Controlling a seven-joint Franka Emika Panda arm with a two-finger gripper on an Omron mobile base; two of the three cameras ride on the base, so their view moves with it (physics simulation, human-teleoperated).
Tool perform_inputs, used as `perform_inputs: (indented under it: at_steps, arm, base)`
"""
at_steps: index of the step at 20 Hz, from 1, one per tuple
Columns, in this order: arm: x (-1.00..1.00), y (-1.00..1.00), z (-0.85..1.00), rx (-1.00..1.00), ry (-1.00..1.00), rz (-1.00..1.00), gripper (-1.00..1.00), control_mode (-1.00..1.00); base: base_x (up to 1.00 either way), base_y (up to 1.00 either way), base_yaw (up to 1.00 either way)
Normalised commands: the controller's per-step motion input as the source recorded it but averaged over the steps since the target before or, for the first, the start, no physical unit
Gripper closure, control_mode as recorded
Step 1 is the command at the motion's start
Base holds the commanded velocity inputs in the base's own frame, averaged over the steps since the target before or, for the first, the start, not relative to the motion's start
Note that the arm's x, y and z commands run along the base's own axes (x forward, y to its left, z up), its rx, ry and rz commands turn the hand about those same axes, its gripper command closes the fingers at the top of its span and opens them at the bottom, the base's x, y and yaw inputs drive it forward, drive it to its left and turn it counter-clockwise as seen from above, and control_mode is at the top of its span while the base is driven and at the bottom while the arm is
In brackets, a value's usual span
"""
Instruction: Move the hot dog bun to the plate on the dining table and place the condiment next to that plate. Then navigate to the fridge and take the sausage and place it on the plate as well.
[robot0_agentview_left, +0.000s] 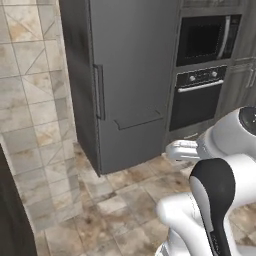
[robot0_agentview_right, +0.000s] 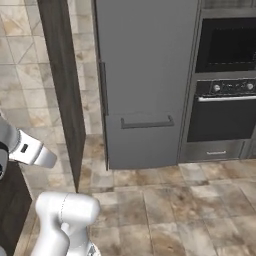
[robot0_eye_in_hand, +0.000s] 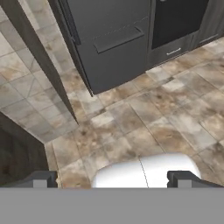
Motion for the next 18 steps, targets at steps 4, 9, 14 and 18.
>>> perform_inputs:
  at_steps: [4, 9, 14, 18]
  arm:
    - [0.00, 0.00, 0.00, 0.00, 0.00, 0.00, -1.00, 1.00]
    - [0.00, 0.00, 0.00, 0.00, 0.00, 0.00, -1.00, 1.00]
    - [0.00, 0.00, 0.00, 0.00, 0.00, 0.00, -1.00, 1.00]
    - [0.00, 0.00, 0.00, 0.00, 0.00, 0.00, -1.00, 1.00]
  base:
    - [0.79, -0.28, 0.16]
    - [0.66, -0.35, 0.20]
    - [0.28, -0.10, 0.09]
    - [0.59, 0.00, 0.00]
